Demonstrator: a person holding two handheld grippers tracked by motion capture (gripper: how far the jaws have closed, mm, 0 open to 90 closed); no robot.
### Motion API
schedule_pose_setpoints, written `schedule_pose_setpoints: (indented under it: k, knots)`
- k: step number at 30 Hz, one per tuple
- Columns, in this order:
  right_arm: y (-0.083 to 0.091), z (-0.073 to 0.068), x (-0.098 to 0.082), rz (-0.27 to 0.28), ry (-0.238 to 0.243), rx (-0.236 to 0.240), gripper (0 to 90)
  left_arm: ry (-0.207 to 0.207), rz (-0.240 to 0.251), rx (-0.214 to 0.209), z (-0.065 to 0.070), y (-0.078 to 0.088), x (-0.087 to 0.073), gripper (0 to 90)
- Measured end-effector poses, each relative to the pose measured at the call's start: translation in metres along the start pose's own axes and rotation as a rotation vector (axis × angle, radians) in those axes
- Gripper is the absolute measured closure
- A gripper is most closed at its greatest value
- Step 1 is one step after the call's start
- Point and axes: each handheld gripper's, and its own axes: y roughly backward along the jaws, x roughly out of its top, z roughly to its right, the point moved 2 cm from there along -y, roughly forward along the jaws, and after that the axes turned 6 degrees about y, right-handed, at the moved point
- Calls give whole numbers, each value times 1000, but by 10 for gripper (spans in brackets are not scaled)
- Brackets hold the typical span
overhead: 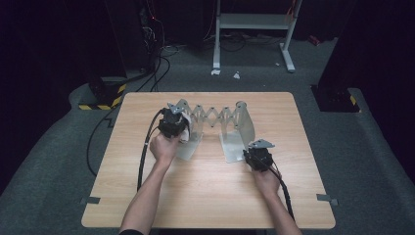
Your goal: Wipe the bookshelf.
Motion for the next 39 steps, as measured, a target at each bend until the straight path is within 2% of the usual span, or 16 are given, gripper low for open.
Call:
schedule_pose_setpoints:
  k: [7, 13, 15, 21, 28, 34, 39]
  knots:
    - [0, 0, 0, 0, 2, -2, 775, 25, -13, -13, 0, -10, -10, 807]
    - [0, 0, 0, 0, 1, -2, 775, 39, -50, -21, 0, -22, -25, 807]
    - [0, 0, 0, 0, 1, -3, 775, 27, -45, -7, 0, -22, -28, 808]
    - [0, -1, 0, 0, 3, -5, 774, 23, -38, 6, 1, -23, -29, 808]
    - [0, -1, 0, 0, 5, -7, 774, 26, -43, -4, 0, -21, -32, 808]
    - [0, -1, 0, 0, 5, -7, 774, 34, -14, 9, 1, -14, -24, 806]
    - [0, -1, 0, 0, 6, -7, 774, 51, 28, 4, 0, -1, -8, 806]
